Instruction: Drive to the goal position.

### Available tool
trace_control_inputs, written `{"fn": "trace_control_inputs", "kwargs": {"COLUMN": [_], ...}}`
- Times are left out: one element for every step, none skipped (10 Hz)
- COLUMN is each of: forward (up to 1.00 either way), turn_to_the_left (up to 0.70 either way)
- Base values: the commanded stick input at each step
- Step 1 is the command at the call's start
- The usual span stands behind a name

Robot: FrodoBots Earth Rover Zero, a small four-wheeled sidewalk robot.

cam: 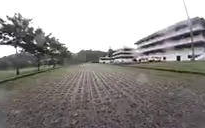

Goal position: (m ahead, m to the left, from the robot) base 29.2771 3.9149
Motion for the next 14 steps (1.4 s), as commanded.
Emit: {"fn": "trace_control_inputs", "kwargs": {"forward": [0.7, 0.7, 0.7, 0.7, 0.7, 0.7, 0.7, 0.7, 0.7, 0.7, 0.7, 0.7, 0.7, 0.7], "turn_to_the_left": [0.0, 0.0, 0.0, 0.0, 0.0, 0.0, 0.0, 0.0, 0.0, 0.0, 0.0, 0.0, 0.0, 0.0]}}
